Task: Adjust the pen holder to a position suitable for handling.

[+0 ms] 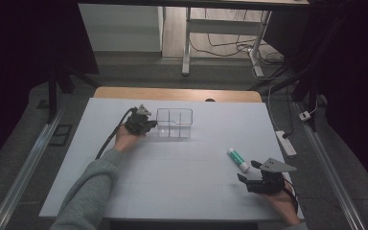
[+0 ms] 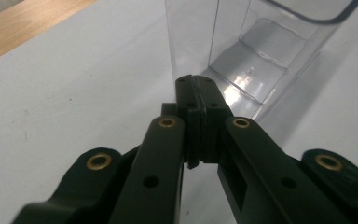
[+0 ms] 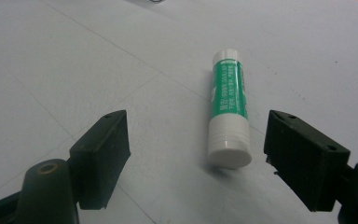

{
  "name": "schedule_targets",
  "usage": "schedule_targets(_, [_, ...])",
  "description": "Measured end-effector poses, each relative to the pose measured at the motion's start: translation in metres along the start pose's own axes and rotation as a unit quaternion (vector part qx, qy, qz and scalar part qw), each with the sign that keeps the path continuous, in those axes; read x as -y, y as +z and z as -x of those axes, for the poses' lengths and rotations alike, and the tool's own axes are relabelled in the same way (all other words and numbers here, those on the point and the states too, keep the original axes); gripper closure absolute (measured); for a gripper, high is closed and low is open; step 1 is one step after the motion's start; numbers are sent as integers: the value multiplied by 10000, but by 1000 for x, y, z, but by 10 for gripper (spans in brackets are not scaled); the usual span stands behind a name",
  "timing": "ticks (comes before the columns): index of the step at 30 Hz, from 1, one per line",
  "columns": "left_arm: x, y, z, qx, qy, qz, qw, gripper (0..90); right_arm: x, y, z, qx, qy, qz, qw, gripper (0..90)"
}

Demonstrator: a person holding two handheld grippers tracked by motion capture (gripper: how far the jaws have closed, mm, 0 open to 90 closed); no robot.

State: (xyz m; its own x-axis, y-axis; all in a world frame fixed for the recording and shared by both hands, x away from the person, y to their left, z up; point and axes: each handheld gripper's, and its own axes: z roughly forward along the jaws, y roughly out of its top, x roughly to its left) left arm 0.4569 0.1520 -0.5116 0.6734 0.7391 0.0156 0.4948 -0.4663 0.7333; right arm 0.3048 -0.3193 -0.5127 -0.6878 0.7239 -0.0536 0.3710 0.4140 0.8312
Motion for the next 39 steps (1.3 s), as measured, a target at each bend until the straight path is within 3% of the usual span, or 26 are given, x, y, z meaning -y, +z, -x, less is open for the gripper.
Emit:
schedule_targets(29, [-12,14,14,37,115,46,9999,881,0,1,0,-30,-6,-45,10000,217])
schedule_targets(39, [-8,-10,9,192,89,104,9997,882,0,-1,0,-21,10,-6,10000,217])
